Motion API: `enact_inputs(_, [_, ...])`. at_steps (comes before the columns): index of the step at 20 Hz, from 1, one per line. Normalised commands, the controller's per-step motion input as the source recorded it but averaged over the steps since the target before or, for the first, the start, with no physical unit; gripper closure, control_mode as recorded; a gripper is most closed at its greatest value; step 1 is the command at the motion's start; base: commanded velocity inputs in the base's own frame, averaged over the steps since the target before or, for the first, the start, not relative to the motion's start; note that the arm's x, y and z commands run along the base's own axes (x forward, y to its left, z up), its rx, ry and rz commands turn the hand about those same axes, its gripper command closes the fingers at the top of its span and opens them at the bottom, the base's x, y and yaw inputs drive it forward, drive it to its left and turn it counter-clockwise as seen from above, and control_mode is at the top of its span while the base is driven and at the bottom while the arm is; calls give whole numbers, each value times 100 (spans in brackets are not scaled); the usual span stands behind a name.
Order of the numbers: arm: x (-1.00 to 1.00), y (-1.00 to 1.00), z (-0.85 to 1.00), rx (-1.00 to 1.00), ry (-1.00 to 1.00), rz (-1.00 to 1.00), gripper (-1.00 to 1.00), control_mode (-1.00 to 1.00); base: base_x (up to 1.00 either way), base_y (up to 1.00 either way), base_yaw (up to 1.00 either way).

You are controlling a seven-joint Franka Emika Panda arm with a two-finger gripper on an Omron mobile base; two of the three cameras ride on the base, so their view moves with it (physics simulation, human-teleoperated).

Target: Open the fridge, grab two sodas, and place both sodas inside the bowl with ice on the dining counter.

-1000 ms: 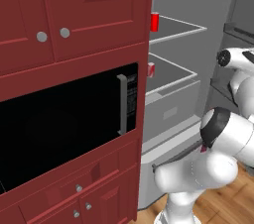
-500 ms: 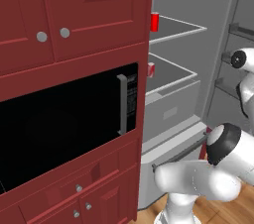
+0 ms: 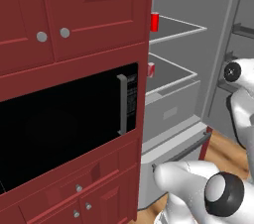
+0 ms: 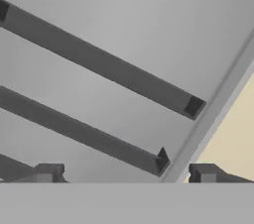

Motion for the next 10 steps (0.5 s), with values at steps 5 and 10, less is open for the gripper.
enact_inputs(5, [-53,32,66,24,6,6,-100,-100,0,0,0])
enact_inputs(10, [-53,58,33,28,6,14,-100,-100,0,0,0])
